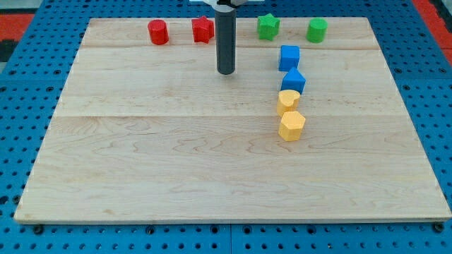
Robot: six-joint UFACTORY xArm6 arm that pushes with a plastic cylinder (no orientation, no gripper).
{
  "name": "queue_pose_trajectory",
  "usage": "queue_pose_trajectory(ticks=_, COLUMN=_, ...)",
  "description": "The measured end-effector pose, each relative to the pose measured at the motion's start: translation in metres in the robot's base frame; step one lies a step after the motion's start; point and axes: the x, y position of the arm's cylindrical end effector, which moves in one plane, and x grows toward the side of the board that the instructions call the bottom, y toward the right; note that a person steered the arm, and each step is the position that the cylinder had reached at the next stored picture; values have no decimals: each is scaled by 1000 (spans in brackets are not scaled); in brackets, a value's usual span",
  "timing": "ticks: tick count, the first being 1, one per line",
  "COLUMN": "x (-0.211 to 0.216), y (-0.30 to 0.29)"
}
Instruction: Point your arm at the blue cube
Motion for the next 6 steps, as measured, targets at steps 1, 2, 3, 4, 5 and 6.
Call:
queue_pose_trajectory(ticks=1, x=0, y=0)
queue_pose_trajectory(ticks=2, x=0, y=0)
queue_pose_trajectory(ticks=3, x=0, y=0)
queue_pose_trajectory(ticks=4, x=0, y=0)
queue_pose_trajectory(ticks=5, x=0, y=1)
queue_pose_trajectory(ticks=6, x=0, y=9)
